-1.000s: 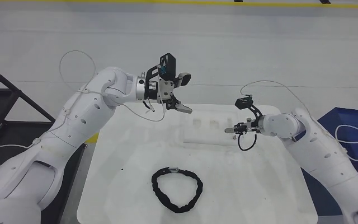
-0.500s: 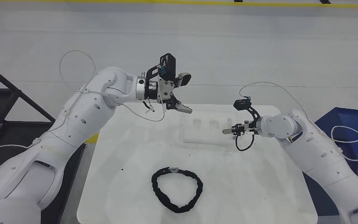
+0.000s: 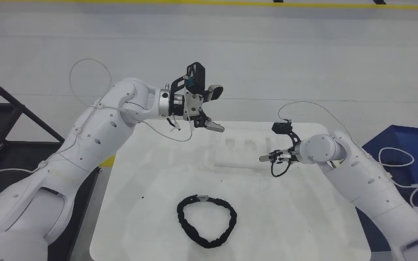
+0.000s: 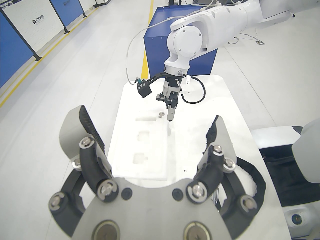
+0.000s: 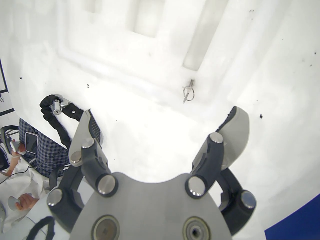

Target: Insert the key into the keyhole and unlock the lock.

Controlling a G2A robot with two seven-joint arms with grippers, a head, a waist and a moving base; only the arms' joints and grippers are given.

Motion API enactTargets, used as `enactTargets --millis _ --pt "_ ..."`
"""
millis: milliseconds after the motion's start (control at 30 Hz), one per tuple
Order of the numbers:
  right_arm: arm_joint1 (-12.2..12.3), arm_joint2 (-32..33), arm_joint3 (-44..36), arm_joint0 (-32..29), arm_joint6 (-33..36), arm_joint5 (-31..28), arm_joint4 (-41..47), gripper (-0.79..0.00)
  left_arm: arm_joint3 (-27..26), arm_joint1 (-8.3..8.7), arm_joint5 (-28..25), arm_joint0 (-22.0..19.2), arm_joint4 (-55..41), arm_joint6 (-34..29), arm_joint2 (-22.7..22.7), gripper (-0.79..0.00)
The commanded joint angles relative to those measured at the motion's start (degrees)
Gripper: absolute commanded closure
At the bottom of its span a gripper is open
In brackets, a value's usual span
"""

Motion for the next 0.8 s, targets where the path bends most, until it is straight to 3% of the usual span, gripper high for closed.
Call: enactTargets --millis 0,100,200,533,767 --pt "-0.46 -0.65 0.64 0.34 0.13 1.44 -0.51 -0.785 0.00 0.00 0.00 0.00 0.00 0.00 0.00 -0.785" --pt "-1.15 -1.42 1.77 0.79 0.05 2.40 -0.93 -0.785 0.00 0.00 0.00 0.00 0.00 0.00 0.00 -0.785" --pt "-1.74 -1.93 3.10 1.21 0.03 2.74 -1.21 -0.640 0.00 0.00 0.00 0.00 0.00 0.00 0.00 -0.785" --pt "-3.55 -2.95 7.08 2.49 -0.10 4.54 -1.68 -0.403 0.00 0.00 0.00 0.00 0.00 0.00 0.00 -0.785" --pt "-4.61 -3.42 8.91 3.19 -0.29 4.46 -2.35 -0.332 0.00 0.00 0.00 0.00 0.00 0.00 0.00 -0.785"
